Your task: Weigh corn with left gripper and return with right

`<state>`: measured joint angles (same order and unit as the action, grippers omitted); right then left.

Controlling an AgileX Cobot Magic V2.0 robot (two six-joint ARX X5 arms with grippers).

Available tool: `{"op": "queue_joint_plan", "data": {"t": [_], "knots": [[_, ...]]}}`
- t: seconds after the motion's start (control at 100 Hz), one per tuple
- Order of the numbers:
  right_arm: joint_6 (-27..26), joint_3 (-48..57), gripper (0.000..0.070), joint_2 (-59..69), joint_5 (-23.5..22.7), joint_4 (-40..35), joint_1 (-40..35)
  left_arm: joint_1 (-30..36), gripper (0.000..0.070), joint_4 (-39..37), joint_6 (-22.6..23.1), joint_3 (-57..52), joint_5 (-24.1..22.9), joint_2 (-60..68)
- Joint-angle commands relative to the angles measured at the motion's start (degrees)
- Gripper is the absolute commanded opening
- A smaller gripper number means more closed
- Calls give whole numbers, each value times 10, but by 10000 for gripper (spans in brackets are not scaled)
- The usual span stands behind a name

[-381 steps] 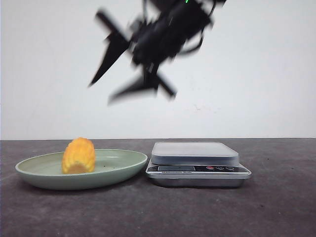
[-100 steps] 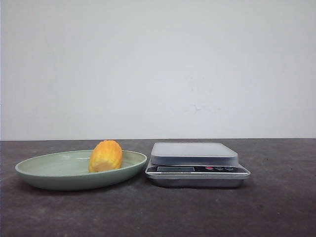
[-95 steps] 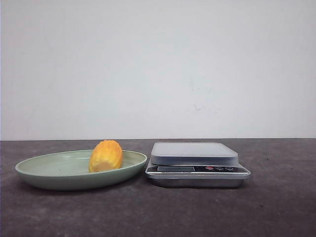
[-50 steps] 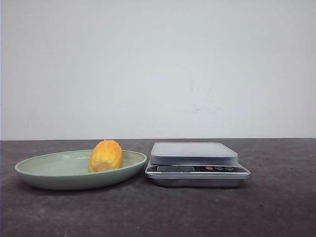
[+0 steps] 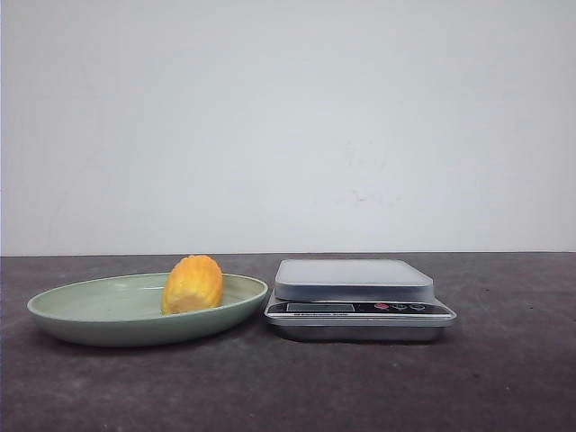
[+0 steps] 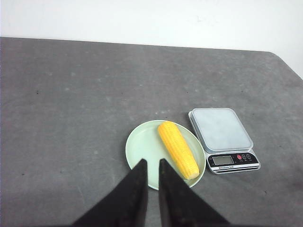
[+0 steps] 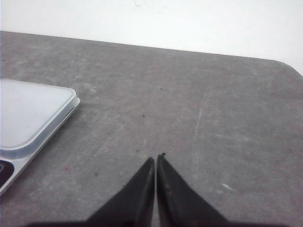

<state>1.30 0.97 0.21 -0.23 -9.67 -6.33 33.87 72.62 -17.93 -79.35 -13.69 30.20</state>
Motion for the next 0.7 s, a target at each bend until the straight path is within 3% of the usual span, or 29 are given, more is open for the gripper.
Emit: {"op": "queue_joint_plan", "data": {"t": [0.0, 0.2, 0.27, 0.34, 0.52, 0.69], "knots": [[4, -2, 0, 0, 1, 7, -1, 3, 0, -6, 4, -9, -2, 4], [4, -2, 0, 0, 1, 7, -1, -9, 0, -3, 8, -9, -2, 0], [4, -2, 0, 0, 1, 7, -1, -24, 0, -35, 4, -3, 0, -4], [4, -2, 0, 0, 1, 7, -1, -40, 0, -118, 28, 20, 20, -11], [4, -2, 0, 0, 1, 7, -1, -113, 0, -411, 120, 174, 144, -51], [4, -2, 0, 0, 1, 7, -1, -202, 0, -589, 117, 375, 170, -100]]}}
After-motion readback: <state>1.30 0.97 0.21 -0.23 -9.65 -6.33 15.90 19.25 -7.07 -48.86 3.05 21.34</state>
